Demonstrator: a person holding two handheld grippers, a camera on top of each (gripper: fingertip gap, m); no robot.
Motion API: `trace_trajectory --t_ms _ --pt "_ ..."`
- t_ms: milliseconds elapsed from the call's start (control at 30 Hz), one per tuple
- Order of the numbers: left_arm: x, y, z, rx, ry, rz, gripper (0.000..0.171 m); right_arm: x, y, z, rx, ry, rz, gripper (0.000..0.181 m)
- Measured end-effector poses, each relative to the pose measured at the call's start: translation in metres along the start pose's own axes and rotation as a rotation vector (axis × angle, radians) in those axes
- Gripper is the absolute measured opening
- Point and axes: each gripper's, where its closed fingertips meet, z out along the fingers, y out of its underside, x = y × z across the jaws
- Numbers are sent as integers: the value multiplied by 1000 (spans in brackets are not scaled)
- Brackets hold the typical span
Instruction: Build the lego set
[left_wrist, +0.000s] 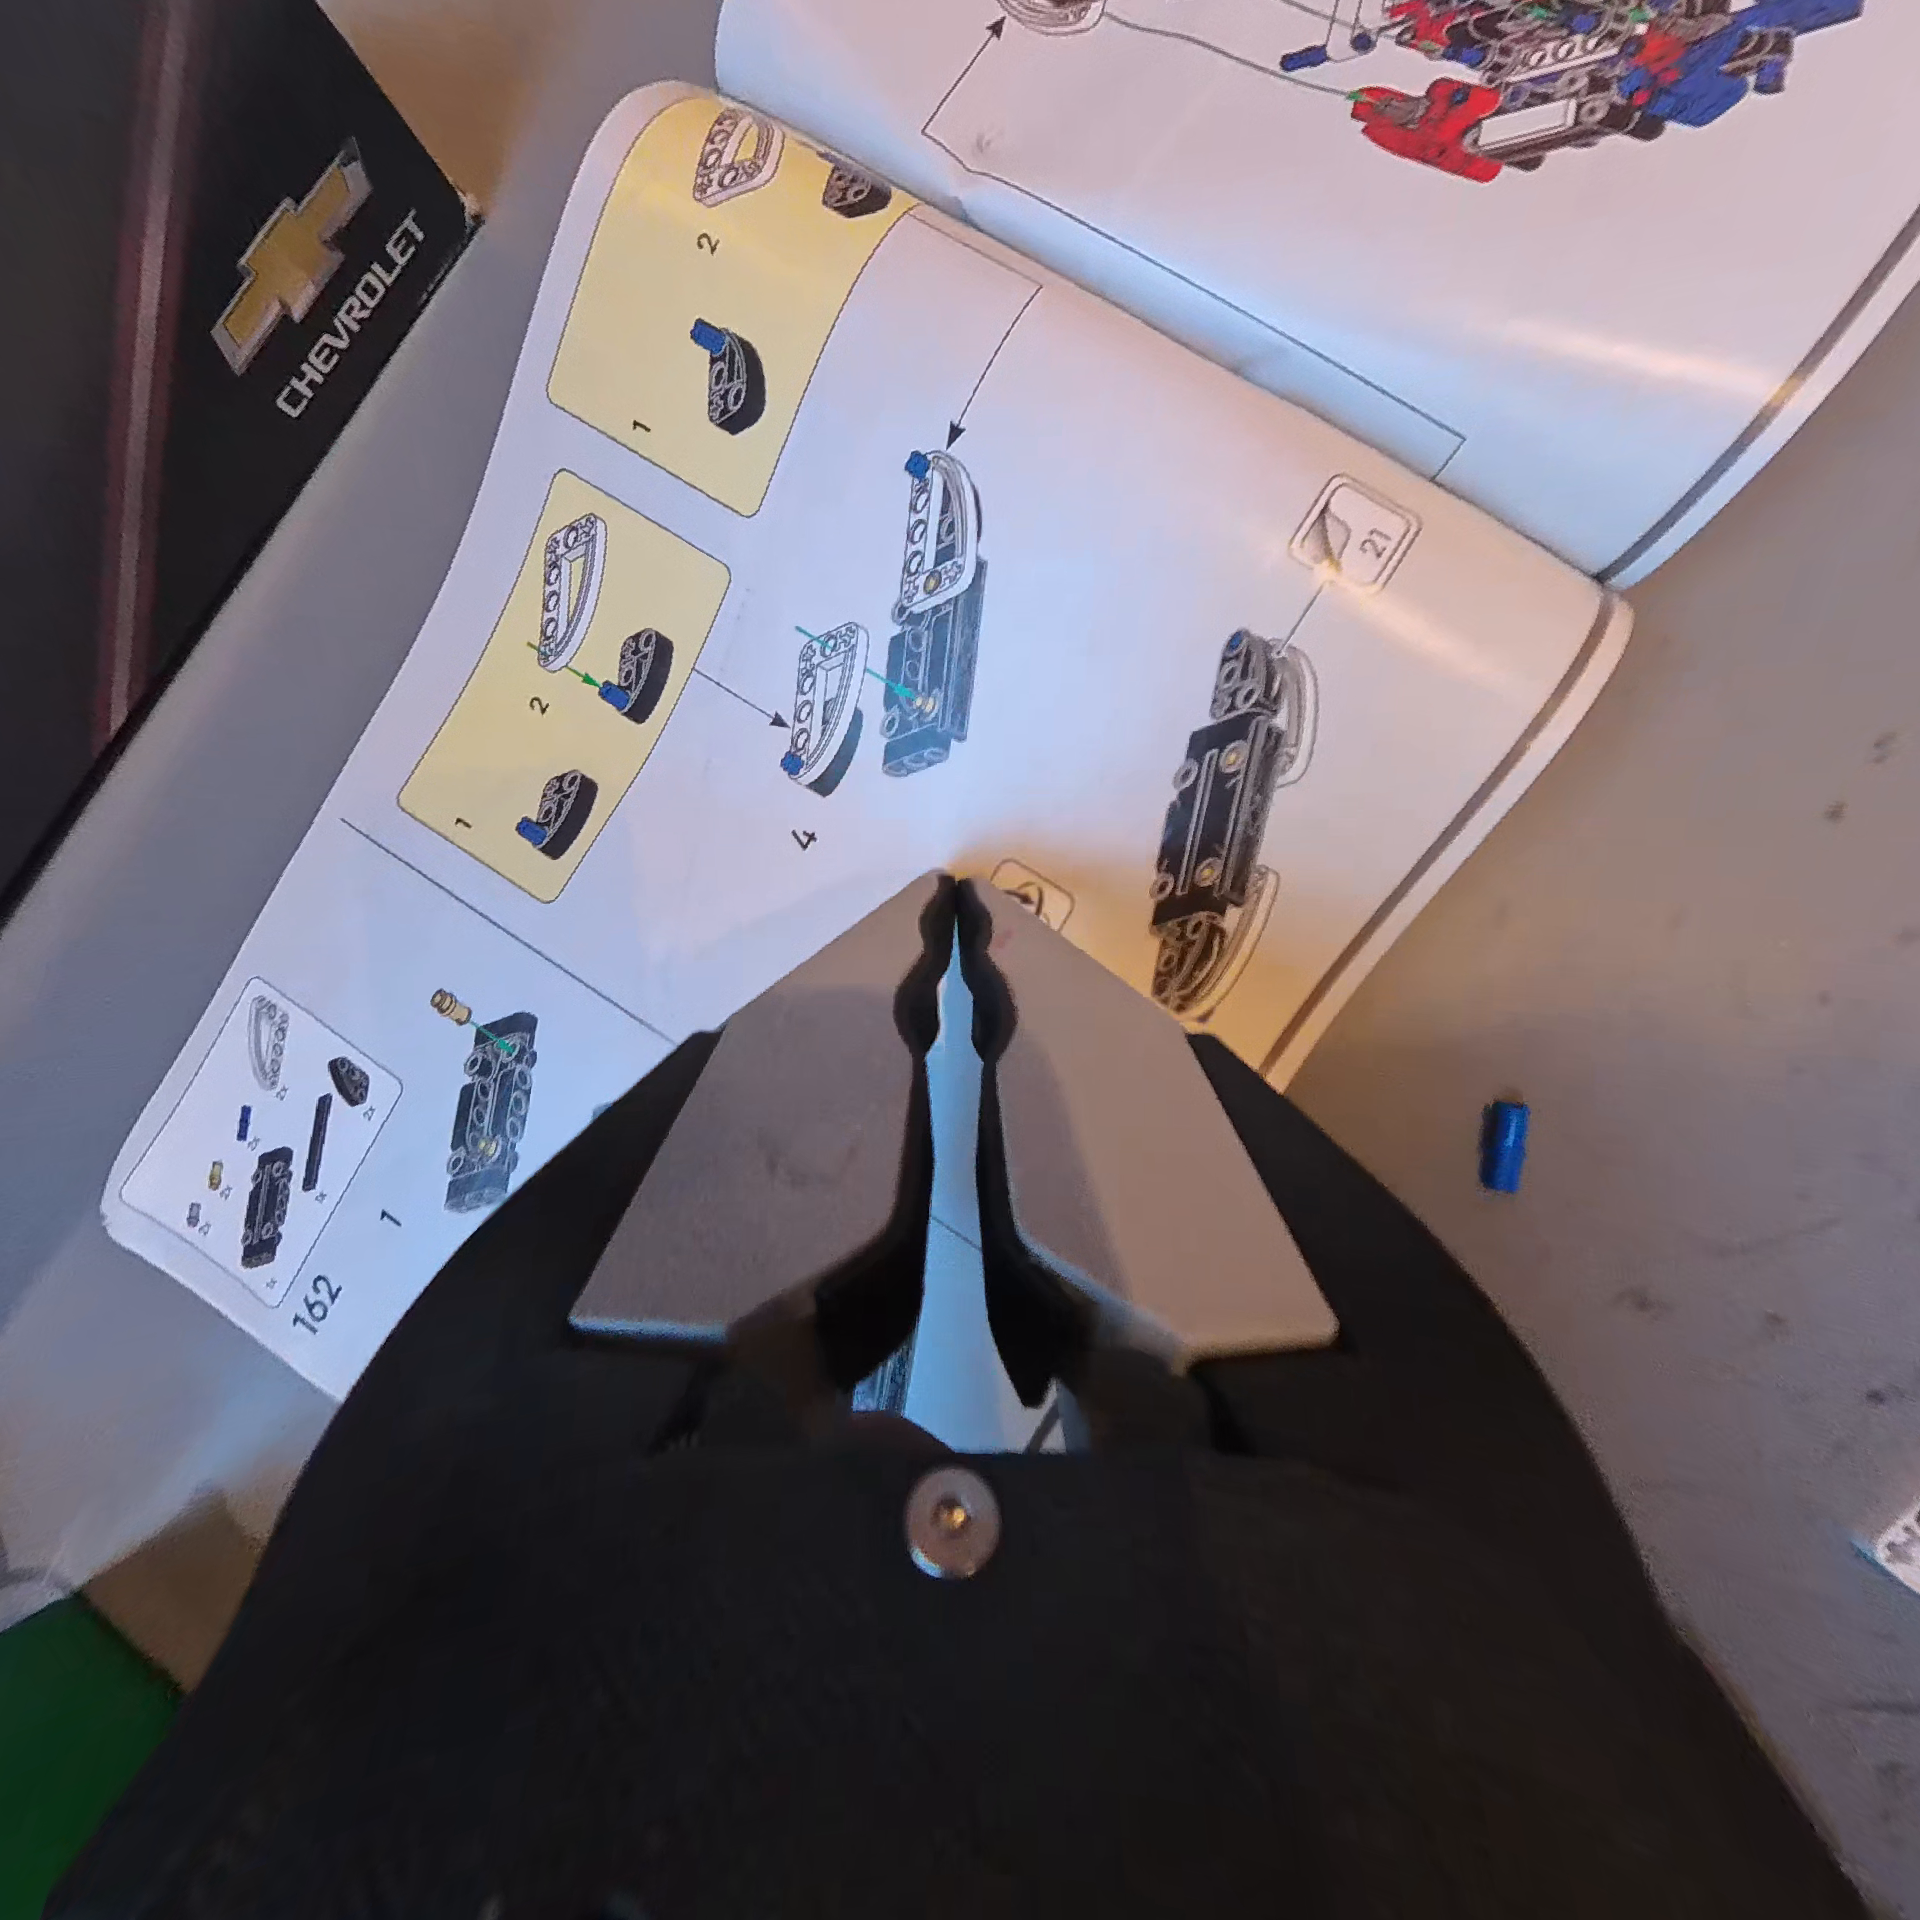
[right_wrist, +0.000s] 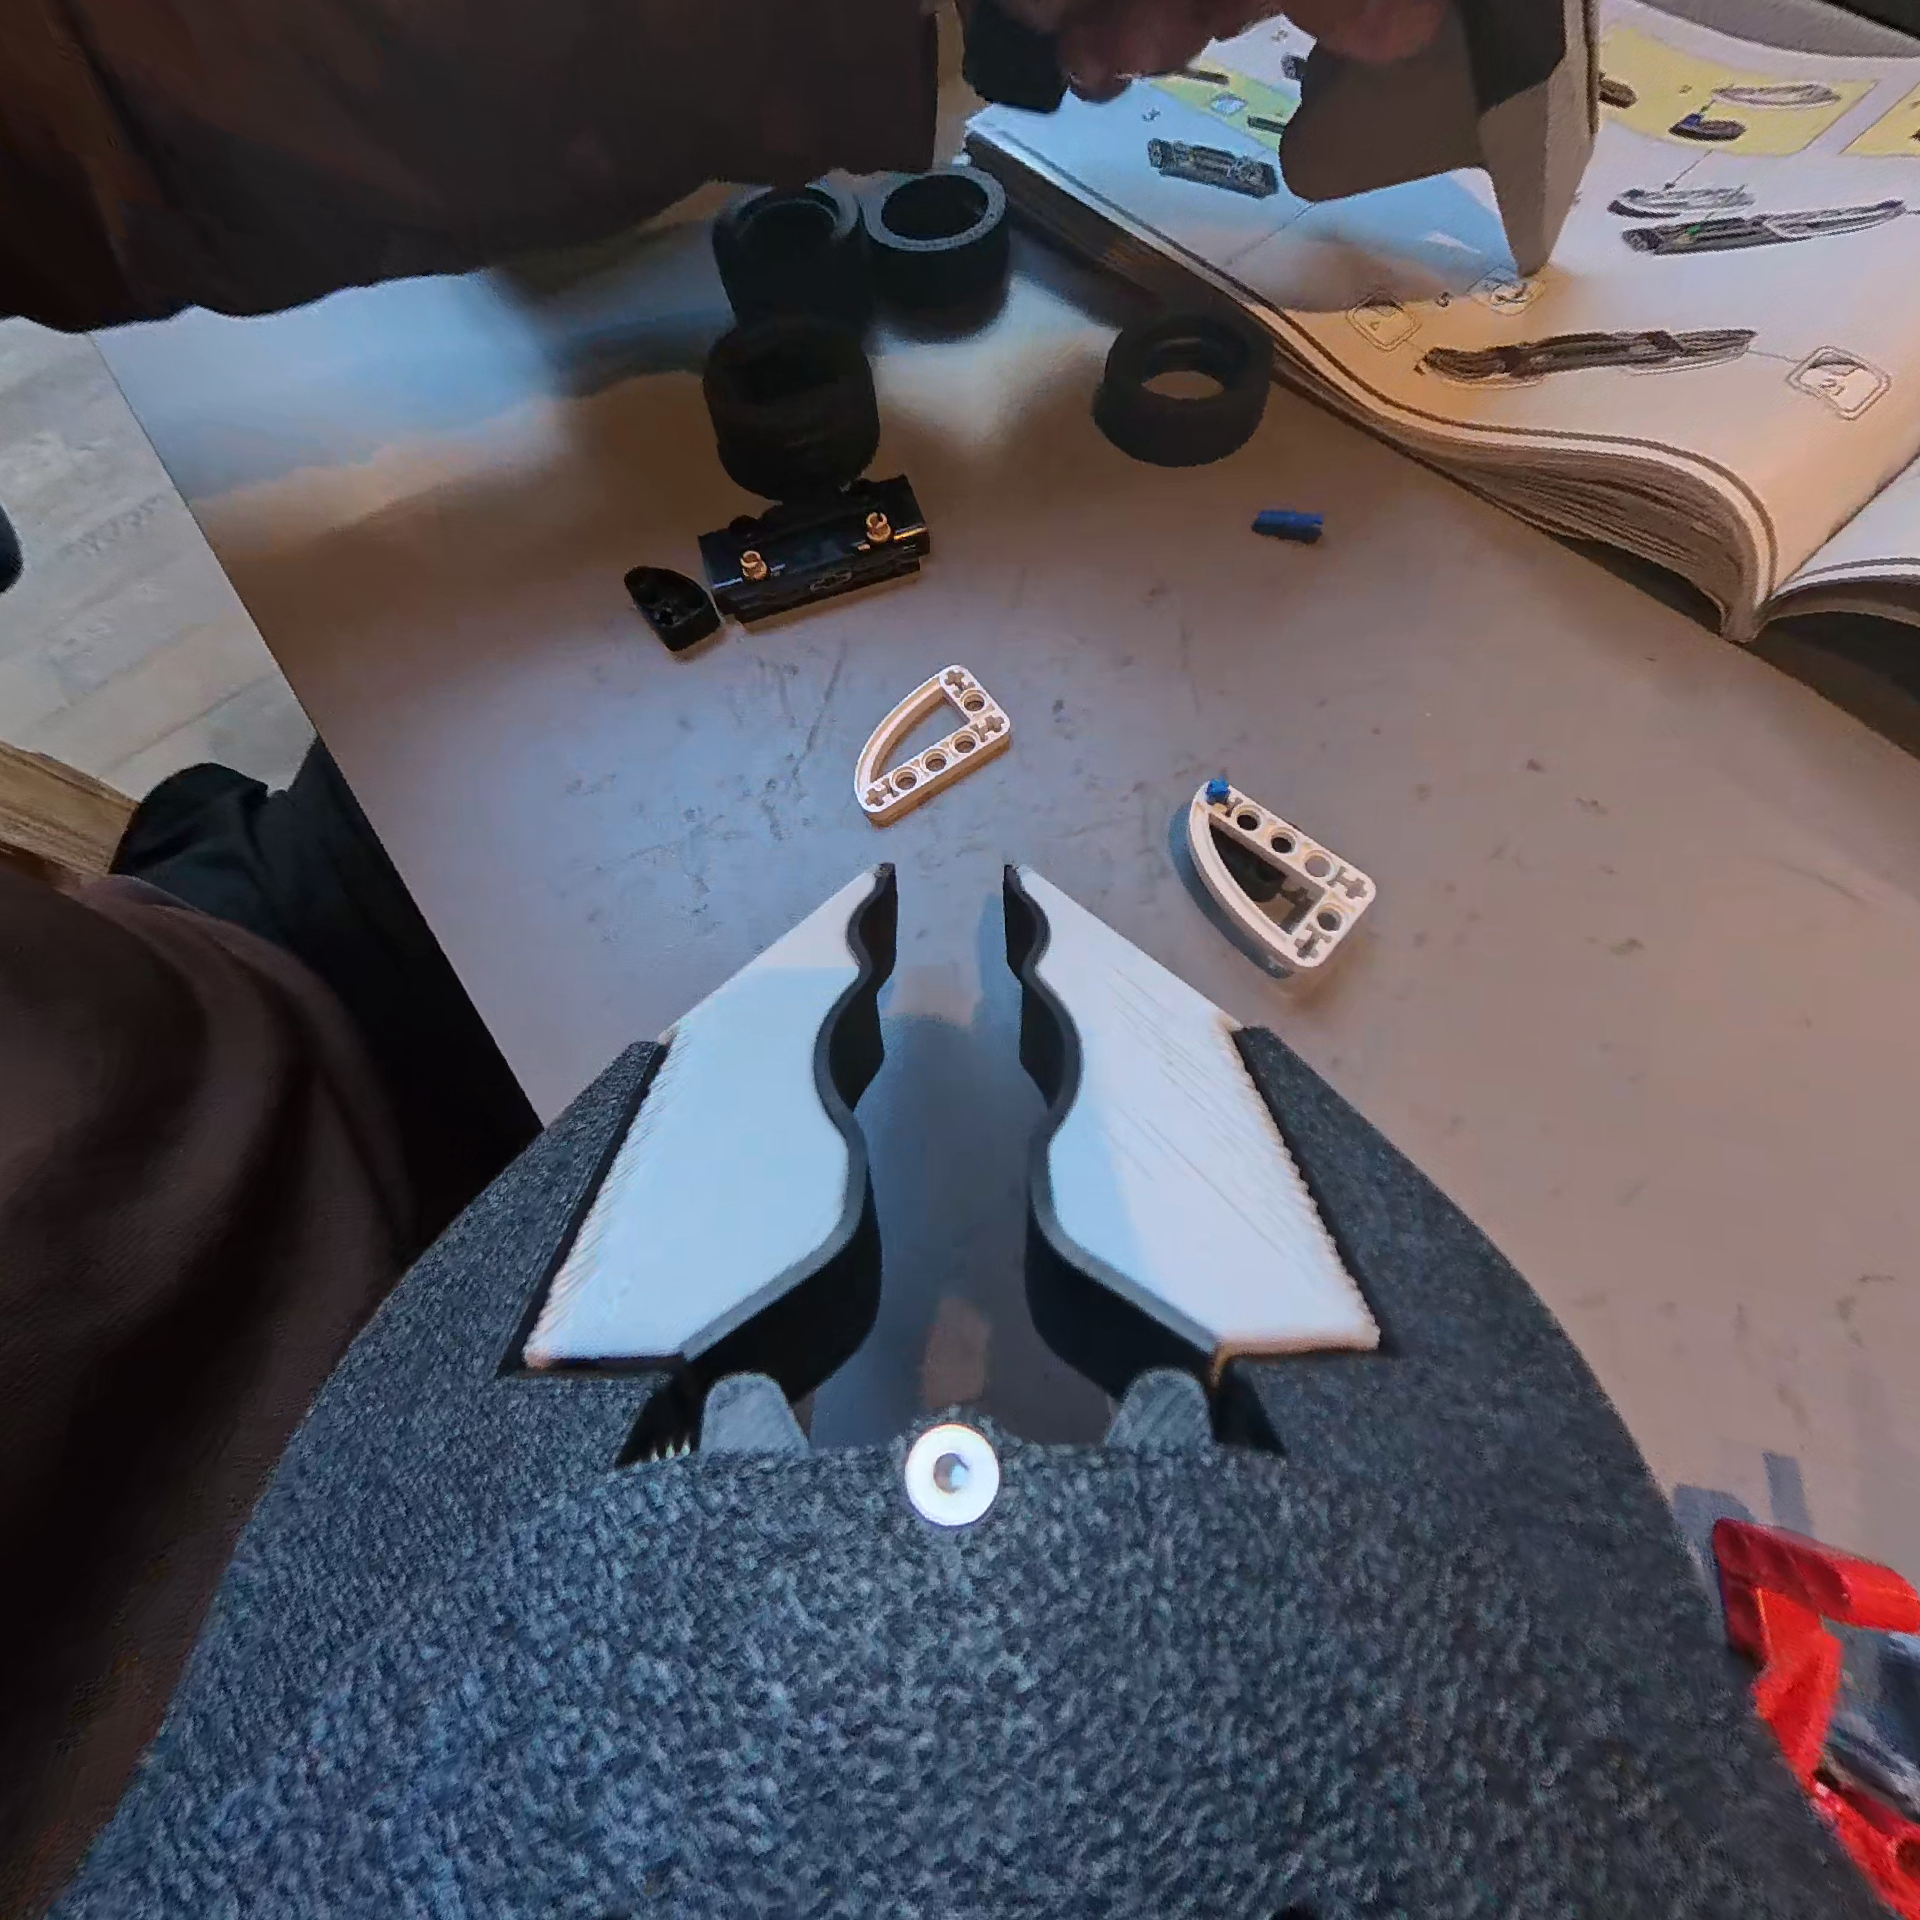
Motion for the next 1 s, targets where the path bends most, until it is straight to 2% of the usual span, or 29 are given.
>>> trace_trajectory --t_ms 567,767,900,1000 --pt "-9 21 -13 -25 -43 -11 0 4 1 -1 1 -1 37 20" --pt "-9 24 -29 -15 -69 -2 0 3 2 0 -12 10 20 20" --pt "15 14 -64 58 -44 29 0 5 2 -1 -8 10 34 20" --pt "62 21 -82 71 96 43 0 5 2 -1 -6 6 42 20"
